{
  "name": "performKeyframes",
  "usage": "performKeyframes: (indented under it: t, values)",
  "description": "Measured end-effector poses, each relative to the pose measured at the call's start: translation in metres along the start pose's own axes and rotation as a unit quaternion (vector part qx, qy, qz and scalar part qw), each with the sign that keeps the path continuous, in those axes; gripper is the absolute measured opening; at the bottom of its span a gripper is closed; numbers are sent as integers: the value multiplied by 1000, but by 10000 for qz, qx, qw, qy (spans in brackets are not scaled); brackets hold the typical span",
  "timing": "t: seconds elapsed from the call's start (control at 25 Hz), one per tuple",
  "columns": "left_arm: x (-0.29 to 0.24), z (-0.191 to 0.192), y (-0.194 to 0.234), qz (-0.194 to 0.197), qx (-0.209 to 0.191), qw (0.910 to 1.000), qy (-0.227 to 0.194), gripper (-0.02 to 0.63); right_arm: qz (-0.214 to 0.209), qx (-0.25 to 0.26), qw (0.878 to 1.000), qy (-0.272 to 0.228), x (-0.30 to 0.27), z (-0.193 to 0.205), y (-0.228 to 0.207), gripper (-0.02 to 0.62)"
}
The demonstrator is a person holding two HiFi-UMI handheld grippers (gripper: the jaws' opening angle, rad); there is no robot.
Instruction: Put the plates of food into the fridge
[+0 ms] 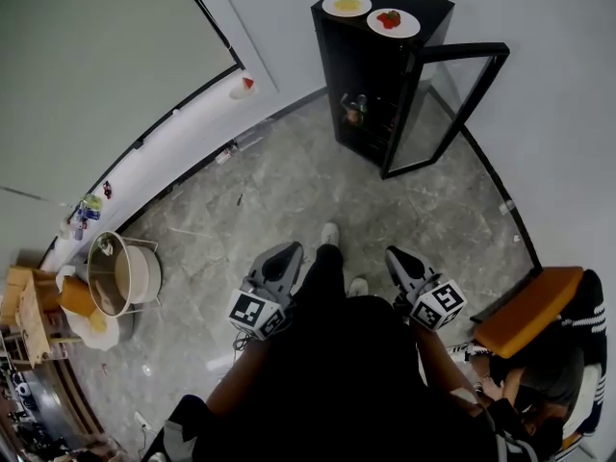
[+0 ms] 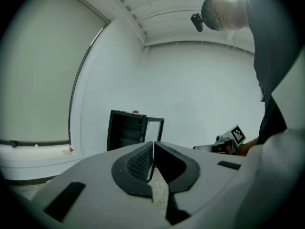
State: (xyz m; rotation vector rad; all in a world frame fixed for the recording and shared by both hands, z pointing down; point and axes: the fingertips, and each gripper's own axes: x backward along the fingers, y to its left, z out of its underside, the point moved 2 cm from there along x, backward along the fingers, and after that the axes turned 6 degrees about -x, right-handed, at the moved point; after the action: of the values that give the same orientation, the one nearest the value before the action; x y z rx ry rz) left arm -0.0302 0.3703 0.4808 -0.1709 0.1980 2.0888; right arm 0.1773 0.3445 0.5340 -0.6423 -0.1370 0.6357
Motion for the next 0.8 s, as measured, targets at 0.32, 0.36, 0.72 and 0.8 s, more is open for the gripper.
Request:
performKeyframes:
  t: [0.32, 0.36, 0.72, 0.8]
  values:
    - [-31, 9, 23, 136, 30, 9999, -67, 28, 80, -45, 10000, 3, -21, -3, -17, 26]
    - [-36, 8, 27, 148, 51, 9998, -78, 28, 105, -65, 9999, 21, -25, -4, -20, 26]
    - [-84, -3, 77, 300, 187, 9994, -49, 28, 188, -230, 9996, 10, -76, -28, -41, 26]
    - [-98, -4, 90, 351, 220, 9991, -37, 28, 229, -230, 9995, 2, -92, -39, -49, 26]
